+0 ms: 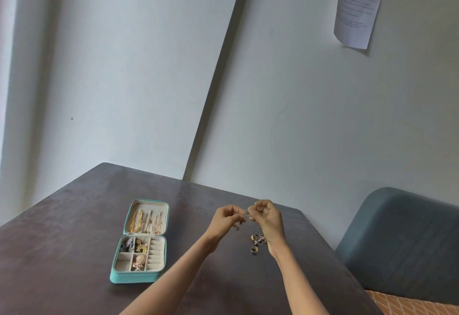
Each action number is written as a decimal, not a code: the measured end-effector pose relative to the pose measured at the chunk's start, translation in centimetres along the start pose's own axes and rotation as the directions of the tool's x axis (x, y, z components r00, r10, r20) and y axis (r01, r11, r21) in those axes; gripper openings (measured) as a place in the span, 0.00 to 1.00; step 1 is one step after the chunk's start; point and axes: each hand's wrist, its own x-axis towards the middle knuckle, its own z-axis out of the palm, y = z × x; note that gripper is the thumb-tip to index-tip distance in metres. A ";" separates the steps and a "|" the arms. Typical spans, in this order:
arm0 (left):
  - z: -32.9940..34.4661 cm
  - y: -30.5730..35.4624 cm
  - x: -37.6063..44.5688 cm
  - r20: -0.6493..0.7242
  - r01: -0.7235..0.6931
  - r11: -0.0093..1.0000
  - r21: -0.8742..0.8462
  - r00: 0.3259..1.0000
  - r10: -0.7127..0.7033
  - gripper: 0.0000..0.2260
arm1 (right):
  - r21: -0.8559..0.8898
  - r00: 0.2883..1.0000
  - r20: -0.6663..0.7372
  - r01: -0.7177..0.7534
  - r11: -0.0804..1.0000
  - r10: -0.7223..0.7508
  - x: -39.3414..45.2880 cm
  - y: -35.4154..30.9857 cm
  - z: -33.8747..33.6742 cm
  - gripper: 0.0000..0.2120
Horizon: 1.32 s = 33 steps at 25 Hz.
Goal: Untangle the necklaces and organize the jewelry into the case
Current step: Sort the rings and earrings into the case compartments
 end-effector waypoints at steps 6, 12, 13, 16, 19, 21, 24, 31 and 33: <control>0.2 0.2 0.0 -0.004 -0.045 0.995 -0.085 0.999 0.045 0.04 | -0.076 0.998 0.028 0.063 0.995 -0.061 0.4 -0.9 0.1 0.11; 0.2 0.9 0.3 -0.064 -0.112 0.990 -0.080 0.992 0.107 0.05 | -0.125 0.996 0.064 0.073 0.989 -0.066 0.4 -0.6 -0.1 0.09; 0.2 1.1 0.4 -0.067 -0.108 0.991 -0.073 0.992 0.103 0.04 | -0.128 0.996 0.066 0.072 0.989 -0.064 0.4 -0.5 -0.1 0.08; 0.2 1.5 0.5 -0.074 -0.079 0.995 -0.064 0.994 0.075 0.01 | -0.107 0.997 0.047 0.065 0.992 -0.060 0.3 -0.1 -0.3 0.05; 0.3 1.8 0.6 -0.082 -0.029 0.997 -0.069 0.996 0.023 0.01 | -0.113 0.999 0.022 0.046 0.993 -0.043 0.2 0.5 -0.4 0.05; 0.2 2.0 0.6 -0.053 0.009 0.999 -0.045 0.999 -0.012 0.01 | -0.177 0.999 0.033 0.030 0.984 -0.025 0.1 1.0 -0.5 0.07; 0.4 2.0 0.7 -0.040 0.050 0.998 -0.027 0.998 -0.051 0.04 | -0.211 0.996 0.064 -0.046 0.976 0.061 -0.3 1.6 -0.4 0.05; 0.9 0.8 0.8 -0.035 0.030 0.999 -0.046 0.999 -0.031 0.06 | -0.258 0.991 0.062 -0.097 0.961 0.117 -0.6 3.3 -0.4 0.02; 1.4 0.3 0.9 -0.030 0.035 0.998 -0.044 0.999 -0.037 0.07 | -0.254 0.987 0.070 -0.121 0.960 0.142 -0.8 3.9 -0.9 0.03</control>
